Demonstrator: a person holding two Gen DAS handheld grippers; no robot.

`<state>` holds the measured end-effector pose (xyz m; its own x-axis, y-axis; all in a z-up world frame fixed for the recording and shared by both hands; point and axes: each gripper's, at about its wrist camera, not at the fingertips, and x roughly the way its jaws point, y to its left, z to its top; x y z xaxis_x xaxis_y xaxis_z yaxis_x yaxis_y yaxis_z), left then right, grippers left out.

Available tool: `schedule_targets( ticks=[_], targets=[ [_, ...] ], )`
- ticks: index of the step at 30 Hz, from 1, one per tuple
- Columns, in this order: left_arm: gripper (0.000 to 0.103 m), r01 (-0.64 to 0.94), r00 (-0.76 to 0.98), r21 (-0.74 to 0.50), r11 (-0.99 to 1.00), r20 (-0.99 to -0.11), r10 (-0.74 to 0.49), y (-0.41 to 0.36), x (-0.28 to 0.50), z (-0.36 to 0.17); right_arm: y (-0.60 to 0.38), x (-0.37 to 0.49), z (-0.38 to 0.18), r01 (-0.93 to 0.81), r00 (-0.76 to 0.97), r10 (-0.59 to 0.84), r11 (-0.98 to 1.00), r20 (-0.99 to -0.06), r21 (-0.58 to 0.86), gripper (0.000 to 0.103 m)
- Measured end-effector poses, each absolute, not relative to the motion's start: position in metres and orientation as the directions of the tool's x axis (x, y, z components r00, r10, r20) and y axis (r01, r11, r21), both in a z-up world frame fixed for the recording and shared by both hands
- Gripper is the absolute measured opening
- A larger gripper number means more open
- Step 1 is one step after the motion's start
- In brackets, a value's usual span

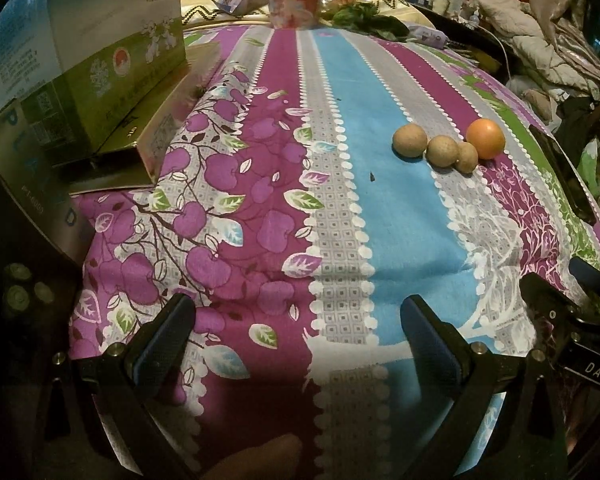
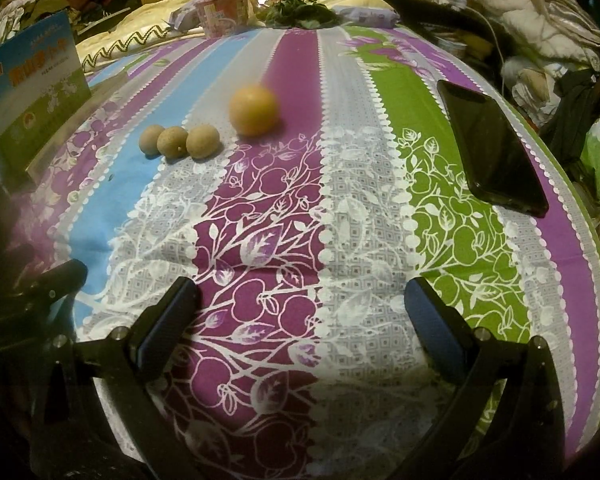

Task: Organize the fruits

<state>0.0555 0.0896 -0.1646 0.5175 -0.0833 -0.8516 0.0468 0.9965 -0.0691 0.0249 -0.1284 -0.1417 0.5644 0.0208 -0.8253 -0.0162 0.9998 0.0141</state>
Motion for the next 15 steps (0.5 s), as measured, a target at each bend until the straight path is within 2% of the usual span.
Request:
schedule_targets(
  ticks=[15],
  targets=[
    [0.103,0.047,0.518,-0.063,0.997,-0.852,-0.079,0.089,0.0567,-0.1653,-0.1281,0.0255,-0.1421,-0.016,0.565,0.023,1.0,-0.825,0.016,0.103]
  ],
)
